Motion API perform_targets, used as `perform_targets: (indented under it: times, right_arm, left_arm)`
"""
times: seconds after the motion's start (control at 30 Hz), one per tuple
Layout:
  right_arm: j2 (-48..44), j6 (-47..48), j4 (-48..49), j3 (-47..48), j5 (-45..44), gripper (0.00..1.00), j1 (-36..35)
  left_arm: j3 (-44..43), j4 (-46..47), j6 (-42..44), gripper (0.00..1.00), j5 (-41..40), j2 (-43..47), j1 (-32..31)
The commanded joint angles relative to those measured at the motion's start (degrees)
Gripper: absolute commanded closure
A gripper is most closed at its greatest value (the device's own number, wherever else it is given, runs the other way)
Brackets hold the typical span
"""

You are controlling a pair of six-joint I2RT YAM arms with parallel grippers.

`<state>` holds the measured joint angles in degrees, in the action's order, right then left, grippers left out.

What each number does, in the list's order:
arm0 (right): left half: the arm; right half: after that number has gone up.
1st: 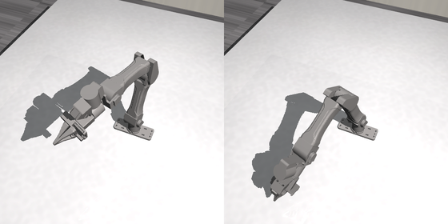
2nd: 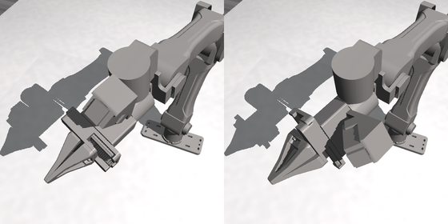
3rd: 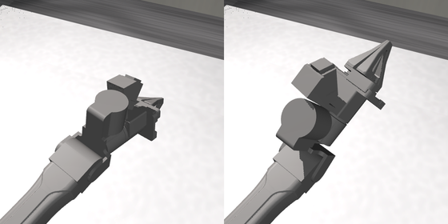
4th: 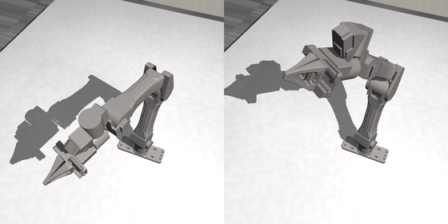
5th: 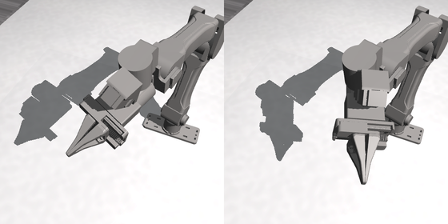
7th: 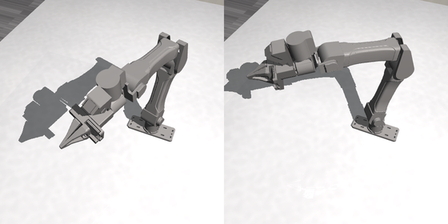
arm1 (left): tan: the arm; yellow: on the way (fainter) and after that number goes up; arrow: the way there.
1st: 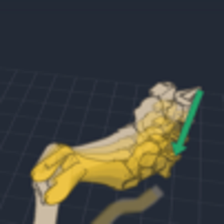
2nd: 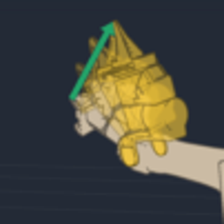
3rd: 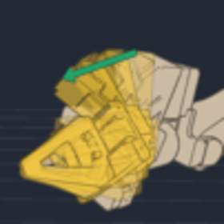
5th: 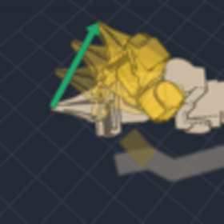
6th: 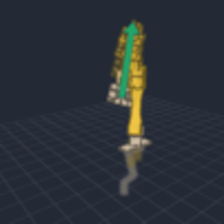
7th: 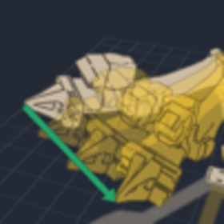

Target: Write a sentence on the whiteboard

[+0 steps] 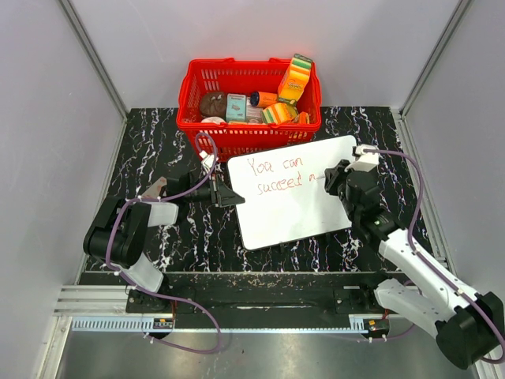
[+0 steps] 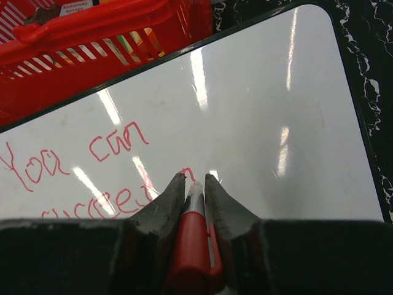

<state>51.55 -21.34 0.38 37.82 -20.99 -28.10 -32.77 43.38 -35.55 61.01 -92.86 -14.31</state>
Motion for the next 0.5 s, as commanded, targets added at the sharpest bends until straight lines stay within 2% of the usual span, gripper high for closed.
perform_targets:
  times: [0.0, 0.47]
  right_arm:
    - [2.5, 1.0, 2.0, 3.0, -2.9, 1.0, 0.4]
    - [4.0, 2.4, 3.7, 5.2, -3.3, 1.0, 1.3]
  left_arm:
    - [-0.6, 2.8, 4.9, 1.0, -0.5, -0.3, -0.9]
    - [-0.6, 2.8, 4.8, 1.0, -0.5, -0.2, -0.9]
